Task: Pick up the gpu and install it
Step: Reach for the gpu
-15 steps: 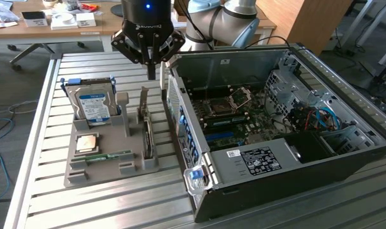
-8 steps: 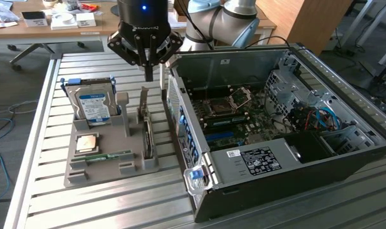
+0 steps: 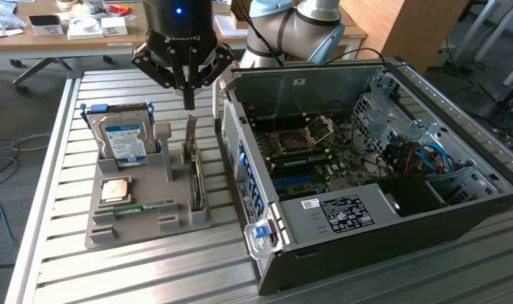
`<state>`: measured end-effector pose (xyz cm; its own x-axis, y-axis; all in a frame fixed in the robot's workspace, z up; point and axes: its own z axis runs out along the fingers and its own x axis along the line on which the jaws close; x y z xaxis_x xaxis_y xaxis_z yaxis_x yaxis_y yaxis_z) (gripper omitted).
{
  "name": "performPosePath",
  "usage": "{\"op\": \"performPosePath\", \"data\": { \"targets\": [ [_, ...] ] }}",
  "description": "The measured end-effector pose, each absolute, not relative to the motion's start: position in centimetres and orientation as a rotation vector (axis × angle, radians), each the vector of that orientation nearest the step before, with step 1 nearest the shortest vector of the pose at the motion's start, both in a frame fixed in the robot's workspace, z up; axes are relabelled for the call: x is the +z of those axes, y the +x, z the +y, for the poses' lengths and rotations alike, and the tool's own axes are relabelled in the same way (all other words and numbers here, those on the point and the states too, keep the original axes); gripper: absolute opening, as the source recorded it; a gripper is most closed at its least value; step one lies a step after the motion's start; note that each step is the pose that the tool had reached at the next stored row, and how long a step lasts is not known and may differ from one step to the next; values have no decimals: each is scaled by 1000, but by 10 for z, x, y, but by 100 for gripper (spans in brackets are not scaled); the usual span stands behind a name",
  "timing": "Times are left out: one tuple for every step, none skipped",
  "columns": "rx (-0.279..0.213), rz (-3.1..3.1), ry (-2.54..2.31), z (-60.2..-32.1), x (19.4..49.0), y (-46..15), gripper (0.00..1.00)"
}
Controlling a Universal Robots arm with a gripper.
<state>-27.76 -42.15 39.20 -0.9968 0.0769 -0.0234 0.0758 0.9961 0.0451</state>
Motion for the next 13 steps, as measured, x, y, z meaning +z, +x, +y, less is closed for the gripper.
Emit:
{"op": "performPosePath", "data": {
  "targets": [
    [69,3114,119,-421,392,-279,11],
    [69,3114,119,-422,392,-280,11],
    [69,3114,119,-422,392,-280,11],
    [69,3114,119,-423,392,-280,11],
    [69,3114,119,-424,392,-280,11],
    [69,3114,119,-426,392,-280,11],
    [69,3114,119,-427,392,-280,11],
    [69,3114,119,-428,392,-280,11],
    [69,3113,119,-429,392,-281,11],
    [69,3114,119,-431,392,-281,11],
    [69,3114,119,-432,392,-281,11],
    [69,3113,119,-432,392,-282,11],
    [69,3113,119,-432,392,-283,11]
  ]
}}
